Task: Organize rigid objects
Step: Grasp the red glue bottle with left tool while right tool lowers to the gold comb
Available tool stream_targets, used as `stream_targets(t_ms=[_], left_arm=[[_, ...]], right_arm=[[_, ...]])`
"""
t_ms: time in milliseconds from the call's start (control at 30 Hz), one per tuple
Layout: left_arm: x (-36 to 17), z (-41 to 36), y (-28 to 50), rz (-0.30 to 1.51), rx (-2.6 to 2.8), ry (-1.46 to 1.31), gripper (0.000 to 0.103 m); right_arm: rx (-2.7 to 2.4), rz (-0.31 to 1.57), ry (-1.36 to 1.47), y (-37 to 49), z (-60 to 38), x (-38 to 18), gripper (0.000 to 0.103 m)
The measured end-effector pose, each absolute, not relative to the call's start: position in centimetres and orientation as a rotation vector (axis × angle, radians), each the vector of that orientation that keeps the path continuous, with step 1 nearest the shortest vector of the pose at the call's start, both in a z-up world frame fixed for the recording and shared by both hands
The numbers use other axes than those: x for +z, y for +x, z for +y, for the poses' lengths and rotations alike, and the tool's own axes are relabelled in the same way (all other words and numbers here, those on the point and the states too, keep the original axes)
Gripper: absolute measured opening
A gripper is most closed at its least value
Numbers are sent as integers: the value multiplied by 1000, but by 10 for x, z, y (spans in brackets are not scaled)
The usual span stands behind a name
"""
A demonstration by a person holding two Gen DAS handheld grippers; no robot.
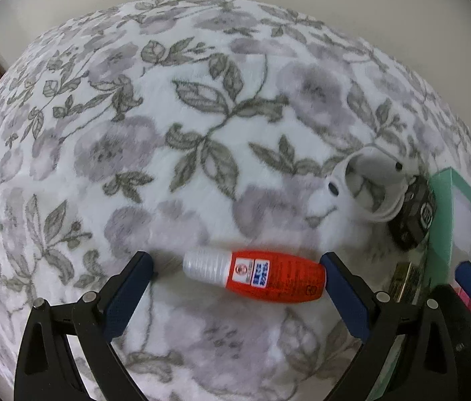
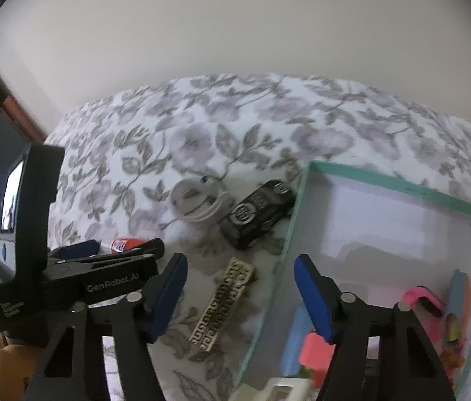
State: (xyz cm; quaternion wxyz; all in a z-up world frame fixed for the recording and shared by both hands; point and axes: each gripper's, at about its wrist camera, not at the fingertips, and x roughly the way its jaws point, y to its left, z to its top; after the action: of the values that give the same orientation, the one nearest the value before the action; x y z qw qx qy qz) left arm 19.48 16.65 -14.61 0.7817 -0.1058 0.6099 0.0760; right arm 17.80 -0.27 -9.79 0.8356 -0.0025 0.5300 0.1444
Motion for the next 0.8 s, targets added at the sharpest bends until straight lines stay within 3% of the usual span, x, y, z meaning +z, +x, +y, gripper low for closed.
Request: stream_targets(t_ms=[100, 233, 800], left_arm=[[-146, 180, 178, 1346, 157, -227, 100], [-145, 199, 155, 1390, 165, -228, 100], [-125, 266, 130, 1361, 171, -356, 100]], right_arm=[[324, 1136, -16, 176, 5, -102, 55], [338, 1170, -24, 174, 12, -109, 52], [322, 1234, -82, 169, 24, -121, 48]])
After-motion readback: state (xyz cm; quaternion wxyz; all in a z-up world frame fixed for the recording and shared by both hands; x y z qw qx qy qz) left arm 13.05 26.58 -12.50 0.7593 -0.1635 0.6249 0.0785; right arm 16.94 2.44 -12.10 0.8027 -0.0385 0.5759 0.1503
